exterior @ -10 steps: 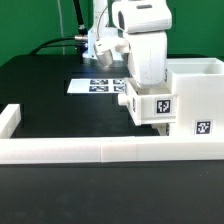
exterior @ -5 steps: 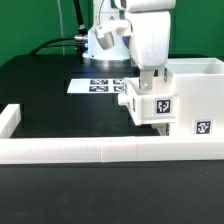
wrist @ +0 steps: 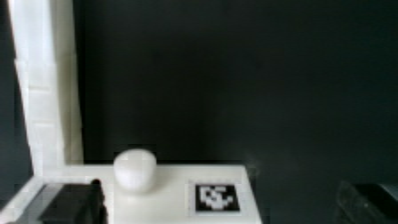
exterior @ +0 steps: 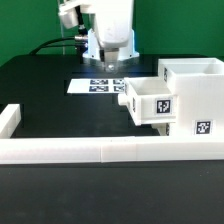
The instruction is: Assemble drawer
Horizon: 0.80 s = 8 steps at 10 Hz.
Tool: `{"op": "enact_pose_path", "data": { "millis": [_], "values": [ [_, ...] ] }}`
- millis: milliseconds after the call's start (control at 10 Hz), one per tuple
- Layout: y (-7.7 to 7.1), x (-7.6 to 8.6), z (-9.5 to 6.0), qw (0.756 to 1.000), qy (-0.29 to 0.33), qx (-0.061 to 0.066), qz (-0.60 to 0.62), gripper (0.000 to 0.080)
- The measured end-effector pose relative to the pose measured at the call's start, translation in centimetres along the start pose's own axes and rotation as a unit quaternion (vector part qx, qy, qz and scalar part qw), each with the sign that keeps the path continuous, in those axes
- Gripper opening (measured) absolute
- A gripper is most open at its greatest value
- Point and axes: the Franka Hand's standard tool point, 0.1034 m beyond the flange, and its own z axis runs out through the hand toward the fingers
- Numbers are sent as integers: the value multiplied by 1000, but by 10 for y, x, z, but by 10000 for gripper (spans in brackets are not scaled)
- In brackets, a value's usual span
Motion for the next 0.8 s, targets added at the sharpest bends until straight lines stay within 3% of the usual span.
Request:
{"op": "enact_pose_path", "data": {
  "millis": [200,400,800],
  "values": [
    [11,-19,16,1000,9,1,-1,649],
    [22,-20,32,1000,16,2,5,649],
    [15,12,53,1000,27,12,2,649]
  ]
}}
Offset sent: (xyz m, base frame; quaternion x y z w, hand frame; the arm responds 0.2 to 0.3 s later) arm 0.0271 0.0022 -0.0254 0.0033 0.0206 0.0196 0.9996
